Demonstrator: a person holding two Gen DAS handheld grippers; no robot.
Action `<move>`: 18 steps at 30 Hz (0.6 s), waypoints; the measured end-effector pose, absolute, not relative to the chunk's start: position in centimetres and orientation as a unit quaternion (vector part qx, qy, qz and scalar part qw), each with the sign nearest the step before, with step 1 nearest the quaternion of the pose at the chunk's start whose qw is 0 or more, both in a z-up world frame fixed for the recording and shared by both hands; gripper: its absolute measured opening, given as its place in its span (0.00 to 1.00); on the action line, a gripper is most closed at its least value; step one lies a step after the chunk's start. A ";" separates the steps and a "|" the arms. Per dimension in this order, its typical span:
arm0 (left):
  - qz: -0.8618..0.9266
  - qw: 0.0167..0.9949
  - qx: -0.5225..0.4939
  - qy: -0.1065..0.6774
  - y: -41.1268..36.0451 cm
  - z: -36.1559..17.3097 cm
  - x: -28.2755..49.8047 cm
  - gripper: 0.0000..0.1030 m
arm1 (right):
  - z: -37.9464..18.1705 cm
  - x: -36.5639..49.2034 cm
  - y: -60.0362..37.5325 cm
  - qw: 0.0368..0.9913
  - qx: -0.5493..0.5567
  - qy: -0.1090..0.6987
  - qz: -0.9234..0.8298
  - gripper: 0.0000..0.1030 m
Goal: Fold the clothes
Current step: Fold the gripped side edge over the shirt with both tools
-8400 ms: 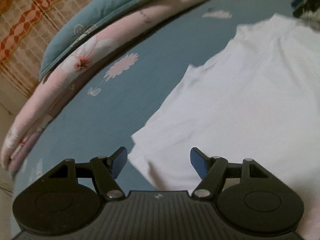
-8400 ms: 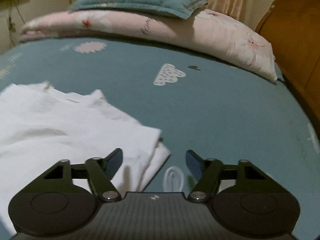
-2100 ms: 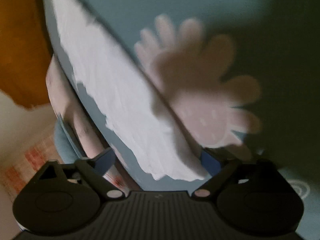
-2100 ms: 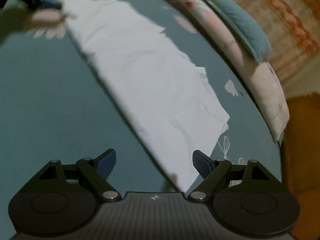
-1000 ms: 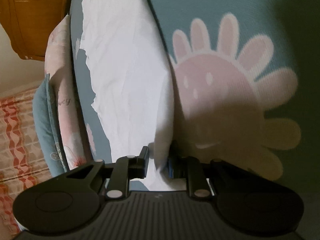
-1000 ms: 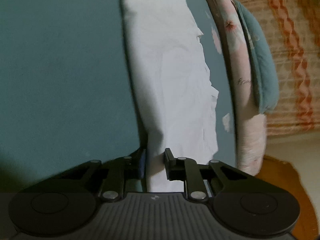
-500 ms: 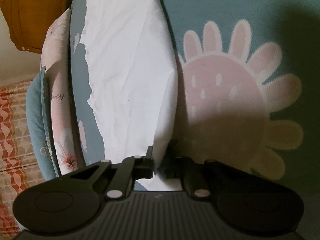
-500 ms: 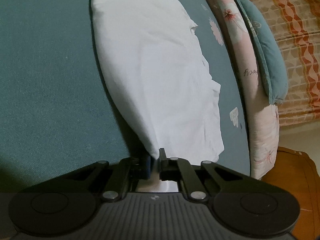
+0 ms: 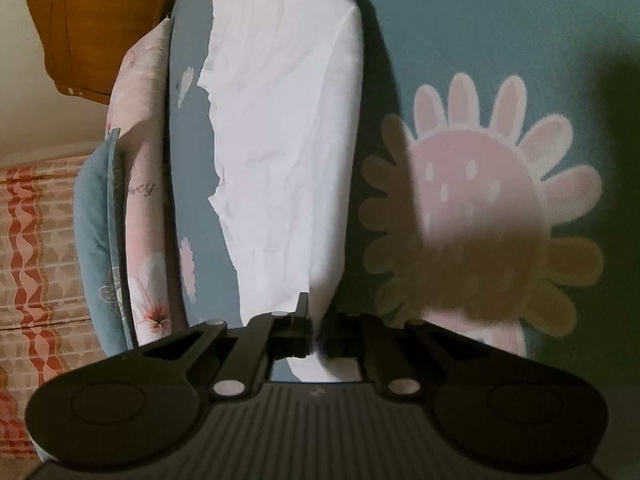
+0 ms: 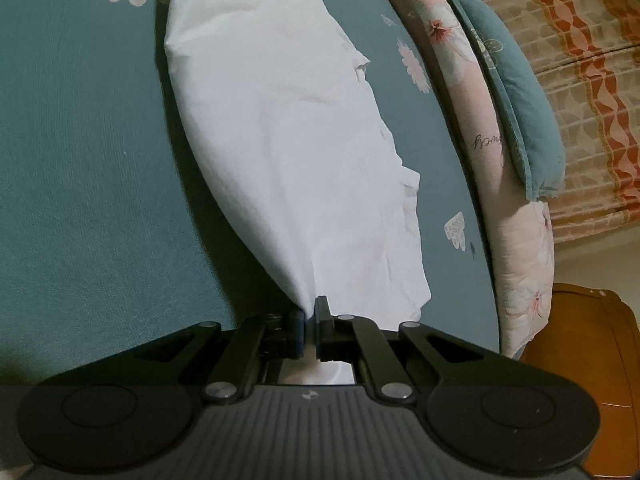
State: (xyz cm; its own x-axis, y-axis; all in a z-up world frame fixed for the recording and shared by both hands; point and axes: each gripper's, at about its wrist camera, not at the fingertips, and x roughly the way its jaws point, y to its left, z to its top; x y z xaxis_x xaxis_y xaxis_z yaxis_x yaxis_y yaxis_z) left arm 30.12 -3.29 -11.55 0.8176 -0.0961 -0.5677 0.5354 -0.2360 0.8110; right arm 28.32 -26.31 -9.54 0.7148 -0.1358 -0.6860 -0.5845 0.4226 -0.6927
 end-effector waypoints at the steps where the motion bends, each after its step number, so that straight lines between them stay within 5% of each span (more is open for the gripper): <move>1: -0.264 0.602 0.739 0.148 -3.3 -11.3 30.0 0.02 | -9.3 28.1 -26.3 0.770 -0.514 0.348 0.147 0.05; 18: -0.304 0.591 0.727 0.174 -1.1 -7.6 17.5 0.02 | -5.3 18.0 -25.8 0.763 -0.479 0.388 0.194 0.05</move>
